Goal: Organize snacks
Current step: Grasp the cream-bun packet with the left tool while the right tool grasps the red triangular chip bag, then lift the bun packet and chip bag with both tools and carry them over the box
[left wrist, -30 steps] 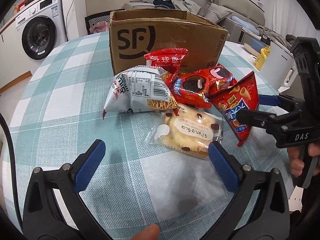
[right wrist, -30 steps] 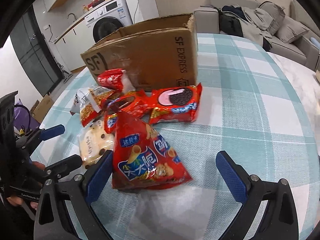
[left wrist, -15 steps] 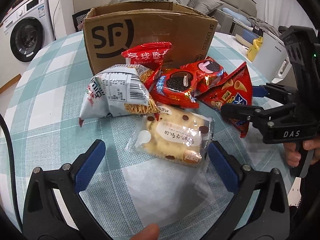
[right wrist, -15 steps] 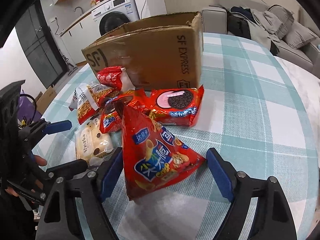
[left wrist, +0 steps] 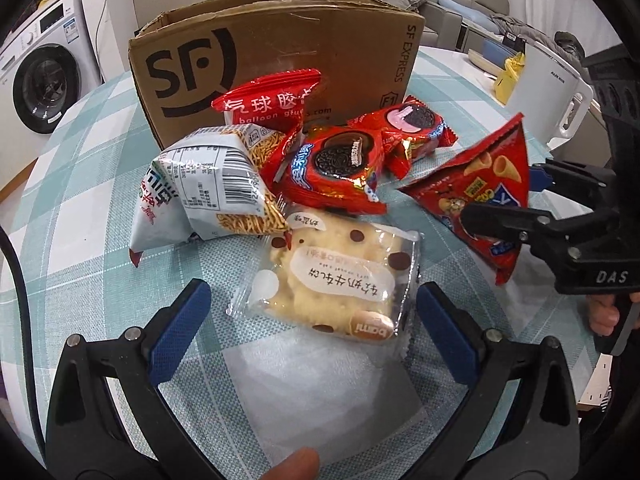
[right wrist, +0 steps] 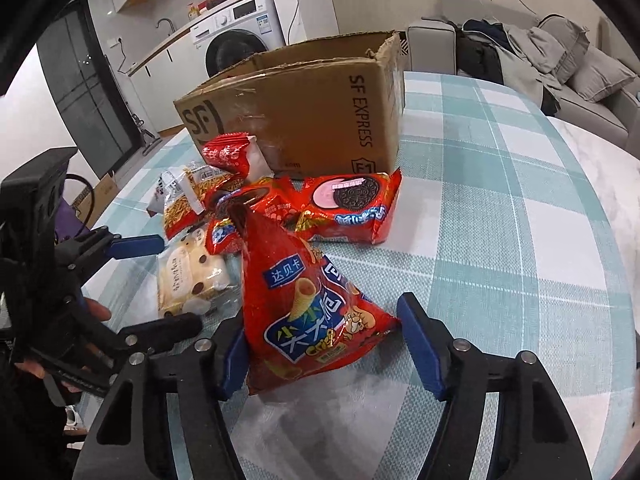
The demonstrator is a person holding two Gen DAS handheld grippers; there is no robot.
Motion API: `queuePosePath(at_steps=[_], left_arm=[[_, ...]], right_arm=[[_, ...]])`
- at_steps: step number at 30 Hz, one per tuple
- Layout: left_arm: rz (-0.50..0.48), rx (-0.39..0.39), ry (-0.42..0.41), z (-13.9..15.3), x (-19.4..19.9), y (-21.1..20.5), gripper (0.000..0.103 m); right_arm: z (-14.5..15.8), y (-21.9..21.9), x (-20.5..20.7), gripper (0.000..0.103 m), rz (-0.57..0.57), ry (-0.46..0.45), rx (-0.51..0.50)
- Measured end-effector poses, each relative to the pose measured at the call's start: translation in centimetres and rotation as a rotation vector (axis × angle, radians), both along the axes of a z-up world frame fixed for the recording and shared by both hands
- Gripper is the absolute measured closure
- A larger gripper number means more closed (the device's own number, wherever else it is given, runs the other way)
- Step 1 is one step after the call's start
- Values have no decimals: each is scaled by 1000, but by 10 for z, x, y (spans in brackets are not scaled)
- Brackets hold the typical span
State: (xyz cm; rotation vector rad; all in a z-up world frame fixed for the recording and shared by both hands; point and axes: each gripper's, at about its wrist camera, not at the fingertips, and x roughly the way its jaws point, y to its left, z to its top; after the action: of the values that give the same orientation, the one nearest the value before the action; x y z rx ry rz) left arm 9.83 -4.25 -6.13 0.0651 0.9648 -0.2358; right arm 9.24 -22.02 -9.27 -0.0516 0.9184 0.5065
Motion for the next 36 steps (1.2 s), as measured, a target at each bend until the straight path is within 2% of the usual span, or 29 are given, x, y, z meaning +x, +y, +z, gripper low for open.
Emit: queuePosePath(at_steps=[5,8,12,13,24,36], left_arm=[[-22,16,3,0,3,-9,3],[-50,15,-4,3,2,-15,14],[-89,8,-25,6,-4,-19,37],[-93,6,-30,7,-6,-19,40],[-91,-69,-60,8,-30,-11,44],[-54,-119,-148,37,-56,9,44]], right_arm=[[0,-5,-7,34,-14,2,8],[1,-8,-9,34,-20,-1,9],[3,-11,-12,34,-28,-3,13],[3,-11,-13,34,-27,-4,12],[9,-11,-23,34,-35,-24,26],[29,-11,-36,34,-40,-82,48]])
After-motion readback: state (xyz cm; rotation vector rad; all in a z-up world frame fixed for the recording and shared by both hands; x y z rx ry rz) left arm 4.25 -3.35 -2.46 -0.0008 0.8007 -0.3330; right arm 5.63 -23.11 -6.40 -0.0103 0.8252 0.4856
